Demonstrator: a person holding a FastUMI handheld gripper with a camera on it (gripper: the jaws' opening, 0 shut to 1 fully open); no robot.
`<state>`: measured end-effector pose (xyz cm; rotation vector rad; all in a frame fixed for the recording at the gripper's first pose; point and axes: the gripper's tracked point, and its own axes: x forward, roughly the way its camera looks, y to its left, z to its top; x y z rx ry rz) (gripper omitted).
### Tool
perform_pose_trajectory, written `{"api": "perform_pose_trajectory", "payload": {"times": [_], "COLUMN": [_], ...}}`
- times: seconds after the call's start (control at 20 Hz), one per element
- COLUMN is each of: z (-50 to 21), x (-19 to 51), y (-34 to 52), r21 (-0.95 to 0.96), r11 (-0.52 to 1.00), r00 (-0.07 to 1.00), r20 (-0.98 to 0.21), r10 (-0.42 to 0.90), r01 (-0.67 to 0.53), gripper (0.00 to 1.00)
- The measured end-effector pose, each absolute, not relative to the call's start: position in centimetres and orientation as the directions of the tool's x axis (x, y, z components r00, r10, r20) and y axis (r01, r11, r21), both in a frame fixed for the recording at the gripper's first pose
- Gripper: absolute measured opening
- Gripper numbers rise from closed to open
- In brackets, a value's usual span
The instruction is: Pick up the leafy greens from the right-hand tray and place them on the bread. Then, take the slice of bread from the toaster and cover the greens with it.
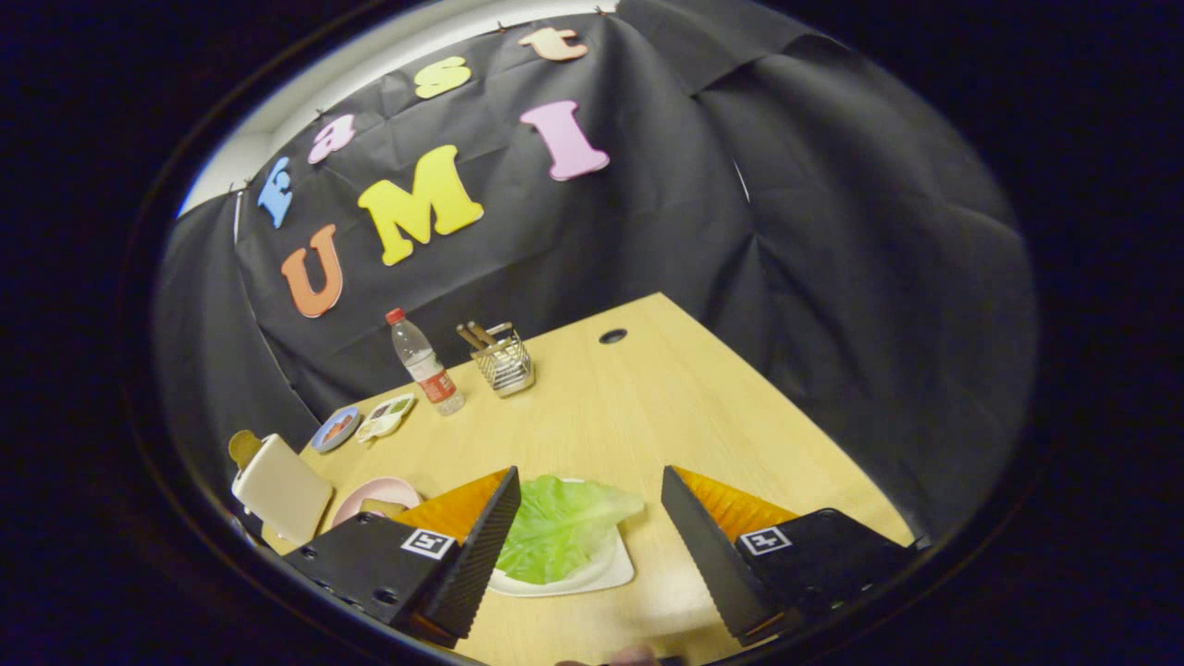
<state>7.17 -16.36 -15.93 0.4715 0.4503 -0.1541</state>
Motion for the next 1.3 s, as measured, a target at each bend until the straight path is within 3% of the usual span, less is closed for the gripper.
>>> {"api": "perform_pose_trajectory", "payload": {"times": [0.5,0.65,0.7,1.05,1.1,1.15,1.3], "z": [-20.8,-20.8,-21.3,-22.3,-22.0,-21.0,-19.0], "x": [8.9,9.7,10.0,10.7,11.7,10.4,10.5], "y": [-16.9,-16.9,-16.9,-17.1,-17.1,-17.5,-16.9], "r21": [0.662,0.747,0.750,0.681,0.691,0.686,0.688], "r11": [0.657,0.549,0.543,0.609,0.610,0.624,0.645], "r00": [0.837,0.845,0.843,0.812,0.826,0.831,0.856], "r20": [-0.541,-0.518,-0.522,-0.575,-0.554,-0.547,-0.507], "r10": [0.083,0.129,0.132,0.101,0.105,0.104,0.101], "r01": [0.362,0.375,0.379,0.406,0.387,0.374,0.332], "gripper": [0.93,0.73,0.73,0.09,0.09,0.01,0.00]}}
